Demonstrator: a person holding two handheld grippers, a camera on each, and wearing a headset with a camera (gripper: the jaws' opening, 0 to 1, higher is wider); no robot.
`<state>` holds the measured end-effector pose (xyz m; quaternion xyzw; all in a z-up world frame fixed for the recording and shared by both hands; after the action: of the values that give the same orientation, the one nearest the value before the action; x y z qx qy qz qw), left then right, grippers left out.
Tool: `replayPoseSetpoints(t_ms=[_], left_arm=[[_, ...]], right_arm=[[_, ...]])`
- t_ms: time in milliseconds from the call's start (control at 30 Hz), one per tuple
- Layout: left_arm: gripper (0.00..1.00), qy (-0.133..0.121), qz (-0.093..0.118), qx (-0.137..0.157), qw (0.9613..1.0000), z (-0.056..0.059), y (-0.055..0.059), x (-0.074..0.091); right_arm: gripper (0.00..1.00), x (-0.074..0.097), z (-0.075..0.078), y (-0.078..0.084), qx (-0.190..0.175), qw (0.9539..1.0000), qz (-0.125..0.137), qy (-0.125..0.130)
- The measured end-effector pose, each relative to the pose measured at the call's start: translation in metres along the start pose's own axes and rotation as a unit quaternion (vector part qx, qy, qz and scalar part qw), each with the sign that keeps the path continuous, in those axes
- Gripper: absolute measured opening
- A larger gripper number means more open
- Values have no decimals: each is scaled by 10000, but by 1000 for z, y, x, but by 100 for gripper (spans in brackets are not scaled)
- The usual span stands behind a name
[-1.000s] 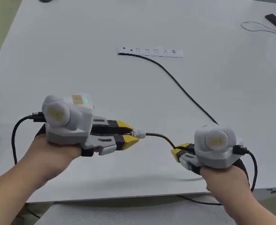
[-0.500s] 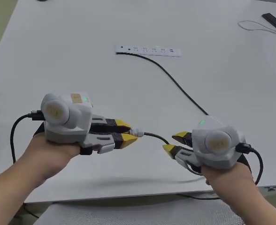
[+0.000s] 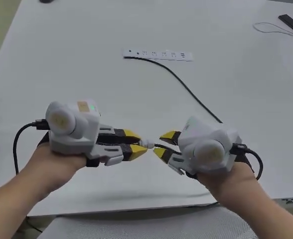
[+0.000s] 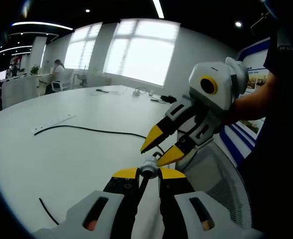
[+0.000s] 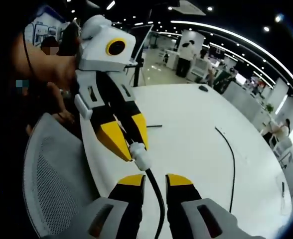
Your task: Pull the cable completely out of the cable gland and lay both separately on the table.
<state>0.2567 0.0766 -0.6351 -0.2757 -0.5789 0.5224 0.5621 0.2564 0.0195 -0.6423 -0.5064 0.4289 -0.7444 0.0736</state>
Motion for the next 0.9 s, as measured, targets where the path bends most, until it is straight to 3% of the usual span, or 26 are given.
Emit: replayPoseSetpoints(t_ms=[167, 367, 900], left_arm=[[15, 9, -7, 15, 10000, -1, 0, -2], [15, 41, -45, -8, 10000, 0, 1, -4], [15, 31, -17, -38, 10000, -5, -2, -6]], right_arm=[[3, -1, -2, 0, 164, 9998, -38, -44], [2, -2, -3, 3, 183, 9998, -76, -51], [1, -5, 5, 5, -318, 9995, 17, -4]])
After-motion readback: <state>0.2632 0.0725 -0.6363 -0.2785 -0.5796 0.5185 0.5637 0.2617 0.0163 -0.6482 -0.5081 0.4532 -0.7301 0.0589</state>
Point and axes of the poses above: the centre of the closed fingertips' face, and the gripper's own axes: x roughly backward along the fingers, z roughly to its right, y roughly out of its underside, the point moved 3 cm from there along x, roughly backward along the fingers, and after that the axes turned 6 degrees about -x, right-handed, at the moved point
